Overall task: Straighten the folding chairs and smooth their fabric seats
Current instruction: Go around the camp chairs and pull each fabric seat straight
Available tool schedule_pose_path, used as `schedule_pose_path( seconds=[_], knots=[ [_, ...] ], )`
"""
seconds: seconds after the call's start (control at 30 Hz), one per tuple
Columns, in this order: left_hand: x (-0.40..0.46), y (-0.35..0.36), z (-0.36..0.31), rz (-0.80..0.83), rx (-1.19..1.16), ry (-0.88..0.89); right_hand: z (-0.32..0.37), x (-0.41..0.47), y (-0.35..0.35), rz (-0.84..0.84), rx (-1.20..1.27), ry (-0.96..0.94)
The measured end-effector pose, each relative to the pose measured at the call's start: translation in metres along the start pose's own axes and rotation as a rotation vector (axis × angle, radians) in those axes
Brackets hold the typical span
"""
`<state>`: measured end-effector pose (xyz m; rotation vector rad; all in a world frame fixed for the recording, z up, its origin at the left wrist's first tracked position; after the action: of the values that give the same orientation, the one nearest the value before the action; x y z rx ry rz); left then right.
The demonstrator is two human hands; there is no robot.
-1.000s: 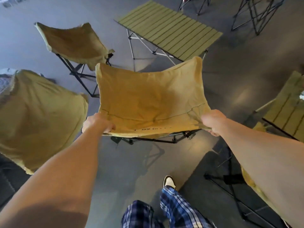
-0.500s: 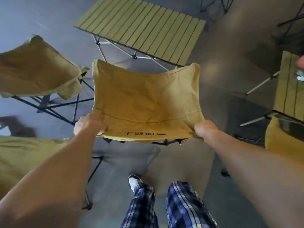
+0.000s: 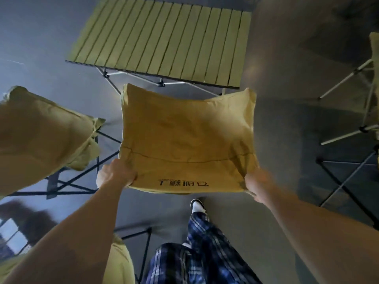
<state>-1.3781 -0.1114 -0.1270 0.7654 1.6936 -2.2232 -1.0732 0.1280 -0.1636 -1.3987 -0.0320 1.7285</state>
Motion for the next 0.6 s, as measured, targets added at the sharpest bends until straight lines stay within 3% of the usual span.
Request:
schedule_pose_path(
  seconds=[0.6],
  knots=[
    [0.119, 0.058, 0.02, 0.105, 0.075, 0.06, 0.011, 0.027, 0.082, -0.078, -0.033, 0.188]
  ],
)
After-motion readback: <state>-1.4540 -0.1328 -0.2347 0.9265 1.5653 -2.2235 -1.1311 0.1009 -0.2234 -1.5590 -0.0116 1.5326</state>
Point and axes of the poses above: each hand's wrist, its own x-axis towards the middle knuckle, its own y-axis out of the palm, z = x × y, the point moved 4 cm from there along x, towards the middle knuckle, and after that the axes turned 9 degrees about x, right-handed, at the moved point
